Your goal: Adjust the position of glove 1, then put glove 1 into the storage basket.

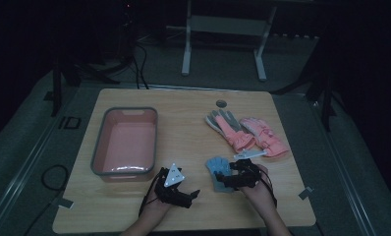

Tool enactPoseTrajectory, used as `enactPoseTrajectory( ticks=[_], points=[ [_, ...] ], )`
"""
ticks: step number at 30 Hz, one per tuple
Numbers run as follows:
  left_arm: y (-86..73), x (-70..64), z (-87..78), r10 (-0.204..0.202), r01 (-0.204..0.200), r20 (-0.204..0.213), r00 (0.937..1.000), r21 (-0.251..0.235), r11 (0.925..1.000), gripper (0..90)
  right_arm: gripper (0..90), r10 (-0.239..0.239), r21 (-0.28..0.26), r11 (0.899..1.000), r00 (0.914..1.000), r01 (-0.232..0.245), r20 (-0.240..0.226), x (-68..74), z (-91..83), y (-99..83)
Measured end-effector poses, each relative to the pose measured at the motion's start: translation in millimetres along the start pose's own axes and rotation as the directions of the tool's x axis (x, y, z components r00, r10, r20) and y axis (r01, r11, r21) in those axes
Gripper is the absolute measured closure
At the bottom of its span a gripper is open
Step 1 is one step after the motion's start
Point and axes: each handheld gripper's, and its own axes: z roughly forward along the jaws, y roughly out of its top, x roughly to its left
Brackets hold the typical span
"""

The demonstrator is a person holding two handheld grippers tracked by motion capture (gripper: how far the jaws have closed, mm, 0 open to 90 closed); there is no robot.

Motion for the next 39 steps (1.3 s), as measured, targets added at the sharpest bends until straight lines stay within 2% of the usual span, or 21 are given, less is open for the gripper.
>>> enactPoseTrajectory(
  ticks=[3,5,9,12,14,16,18,20,21,22,23,24,25,27,30,31,32,34,35,37,39],
  points=[
    [-0.2,-0.1,-0.4,0.002,-0.002,0.001,1.0000,-0.003,1.0000,0.1,15.3,-0.013,0.019,1.000,0.9997,0.014,-0.019,-3.7,-1.2,-1.2],
    [-0.2,-0.4,-0.6,0.005,-0.005,0.002,1.0000,-0.005,1.0000,0.1,16.7,-0.031,0.003,1.000,0.9987,0.031,-0.040,-6.6,-3.0,-3.1],
    [-0.5,-0.6,-1.4,0.010,-0.009,0.018,0.9998,-0.028,0.9996,0.1,14.1,-0.076,-0.030,0.997,0.9967,0.075,-0.029,-11.5,-6.7,-5.4],
    [-0.4,-0.8,-1.6,0.010,-0.008,0.047,0.9989,-0.041,0.9991,0.1,14.1,-0.066,-0.009,0.998,0.9973,0.066,-0.033,-15.7,-11.3,-4.8],
    [0.4,-1.5,0.1,0.032,-0.031,0.060,0.9977,-0.020,0.9993,0.1,14.2,-0.062,-0.018,0.998,0.9979,0.061,-0.022,-18.6,-15.5,-4.6],
    [1.7,-4.2,3.0,0.078,-0.079,0.043,0.9960,0.031,0.9964,0.1,14.0,-0.045,-0.022,0.999,0.9980,0.044,-0.045,-21.7,-18.7,-4.6],
    [4.0,-6.8,4.7,0.119,-0.120,0.036,0.9923,0.033,0.9922,0.1,14.0,-0.046,-0.023,0.999,0.9982,0.046,-0.038,-23.5,-21.2,-4.8],
    [5.8,-7.5,6.2,0.153,-0.155,0.060,0.9864,0.031,0.9874,0.1,13.8,-0.060,-0.029,0.998,0.9978,0.059,-0.029,-24.0,-23.5,-5.4],
    [6.9,-8.2,6.0,0.131,-0.134,0.061,0.9895,0.048,0.9899,0.1,13.8,-0.058,-0.037,0.998,0.9976,0.057,-0.036,-24.4,-24.3,-5.9],
    [8.0,-8.1,5.7,0.093,-0.098,0.083,0.9923,0.058,0.9935,0.1,13.8,-0.052,-0.046,0.998,0.9975,0.049,-0.049,-25.1,-25.2,-6.4],
    [9.2,-7.4,5.7,0.060,-0.068,0.119,0.9911,0.063,0.9957,0.1,13.8,-0.050,-0.050,0.998,0.9974,0.047,-0.053,-25.9,-25.8,-6.8],
    [9.2,-7.4,5.7,0.060,-0.068,0.119,0.9911,0.063,0.9957,0.1,13.8,-0.050,-0.050,0.998,0.9974,0.047,-0.053,-25.9,-25.8,-6.8],
    [12.8,-8.0,5.6,0.048,-0.059,0.157,0.9864,0.065,0.9961,0.1,14.7,-0.046,-0.050,0.998,0.9980,0.044,-0.042,-27.9,-26.0,-6.5],
    [16.2,-11.1,5.5,0.075,-0.087,0.148,0.9862,0.071,0.9937,0.1,18.9,-0.038,-0.059,0.998,0.9987,0.036,-0.034,-31.1,-26.7,-5.1],
    [21.6,-14.6,6.4,0.115,-0.128,0.191,0.9749,0.054,0.9903,0.1,23.7,-0.076,-0.052,0.996,0.9971,0.076,0.010,-34.2,-27.2,-1.9],
    [21.6,-14.6,6.4,0.115,-0.128,0.191,0.9749,0.054,0.9903,0.1,23.7,-0.076,-0.052,0.996,0.9971,0.076,0.010,-34.2,-27.2,-1.9],
    [26.8,-17.5,9.6,0.128,-0.140,0.230,0.9648,0.039,0.9894,0.1,28.1,-0.077,-0.060,0.995,0.9969,0.078,0.015,-36.8,-27.0,0.5],
    [30.9,-20.7,13.2,0.164,-0.176,0.234,0.9584,0.032,0.9839,0.1,29.5,-0.081,-0.065,0.995,0.9967,0.081,0.007,-39.1,-26.2,2.4],
    [30.9,-20.7,13.2,0.164,-0.176,0.234,0.9584,0.032,0.9839,0.1,30.1,-0.083,-0.067,0.994,0.9965,0.083,0.004,-40.3,-25.5,3.1],
    [37.0,-22.9,21.4,0.187,-0.202,0.282,0.9410,0.027,0.9790,0.2,32.9,-0.077,-0.068,0.995,0.9970,0.077,-0.003,-43.3,-23.1,4.9],
    [40.1,-23.9,26.2,0.202,-0.217,0.302,0.9317,0.016,0.9761,5.2,34.9,-0.090,-0.061,0.994,0.9959,0.089,-0.005,-45.6,-19.9,6.6]
  ],
)
